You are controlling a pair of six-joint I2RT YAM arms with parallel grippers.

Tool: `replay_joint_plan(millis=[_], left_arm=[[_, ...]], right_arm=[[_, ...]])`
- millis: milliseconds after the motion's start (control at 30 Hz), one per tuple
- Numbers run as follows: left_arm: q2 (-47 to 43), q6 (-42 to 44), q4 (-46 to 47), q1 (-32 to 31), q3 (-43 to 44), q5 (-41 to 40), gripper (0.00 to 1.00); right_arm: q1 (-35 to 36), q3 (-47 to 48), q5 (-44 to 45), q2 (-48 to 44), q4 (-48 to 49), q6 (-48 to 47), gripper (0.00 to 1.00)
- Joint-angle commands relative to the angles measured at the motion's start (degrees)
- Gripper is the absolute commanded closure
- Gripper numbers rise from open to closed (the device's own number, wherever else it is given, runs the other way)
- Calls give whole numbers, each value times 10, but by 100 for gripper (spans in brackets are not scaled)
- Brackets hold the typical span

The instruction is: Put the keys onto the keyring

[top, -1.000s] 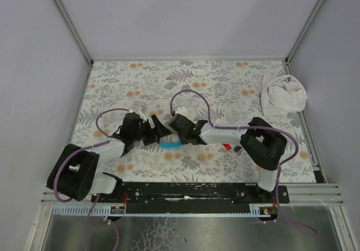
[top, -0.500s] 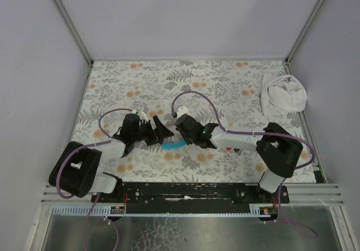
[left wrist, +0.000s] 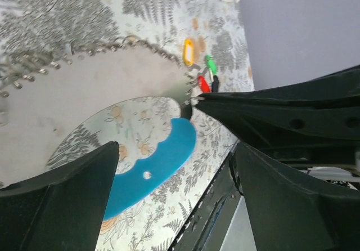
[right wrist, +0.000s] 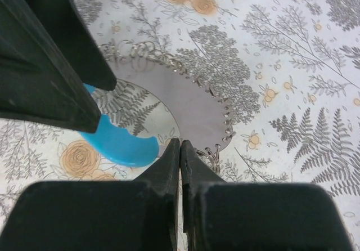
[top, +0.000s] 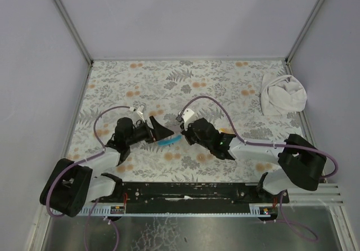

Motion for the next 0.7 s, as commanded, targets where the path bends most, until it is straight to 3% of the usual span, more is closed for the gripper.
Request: replay_joint_plan(millis=[0, 200, 400, 500, 667], left_arm=[[-54, 3, 73, 2, -20, 16, 16], [-110, 9, 99, 3, -40, 2, 21], [-106, 20, 116, 4, -40, -6, 21], [-93, 24, 120, 2, -34, 1, 23], [-49, -8, 207, -8, -52, 22, 25]], right_arm=[[1, -45, -47, -40, 188, -47, 100], [-21, -87, -98, -58, 315, -53, 100], [-88, -121, -220, -36, 461, 17, 100], [-99, -138, -239, -17, 538, 22, 100], [-106, -116, -290, 1, 535, 30, 100]])
